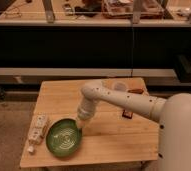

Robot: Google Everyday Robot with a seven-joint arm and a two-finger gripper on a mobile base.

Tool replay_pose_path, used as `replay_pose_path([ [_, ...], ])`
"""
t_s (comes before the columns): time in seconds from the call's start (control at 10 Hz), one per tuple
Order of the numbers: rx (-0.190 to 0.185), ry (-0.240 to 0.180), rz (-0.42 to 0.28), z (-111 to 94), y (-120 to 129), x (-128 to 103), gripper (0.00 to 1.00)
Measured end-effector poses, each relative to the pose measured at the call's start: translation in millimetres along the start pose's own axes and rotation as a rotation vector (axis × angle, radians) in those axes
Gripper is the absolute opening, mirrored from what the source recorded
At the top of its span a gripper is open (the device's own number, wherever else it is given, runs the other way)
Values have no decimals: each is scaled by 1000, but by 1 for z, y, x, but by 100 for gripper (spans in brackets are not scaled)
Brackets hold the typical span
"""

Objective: Drag the ceramic bowl in a circle

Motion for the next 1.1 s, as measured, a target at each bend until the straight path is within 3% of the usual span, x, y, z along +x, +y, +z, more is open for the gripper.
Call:
replay_pose_path([
  [0.3,13,39,86,-17,23,36,0],
  [0.5,5,48,154,-22,51,43,0],
  [0.8,5,78,270,-38,104,41,0],
  [1.1,-13,140,359,-76,164,16,0],
])
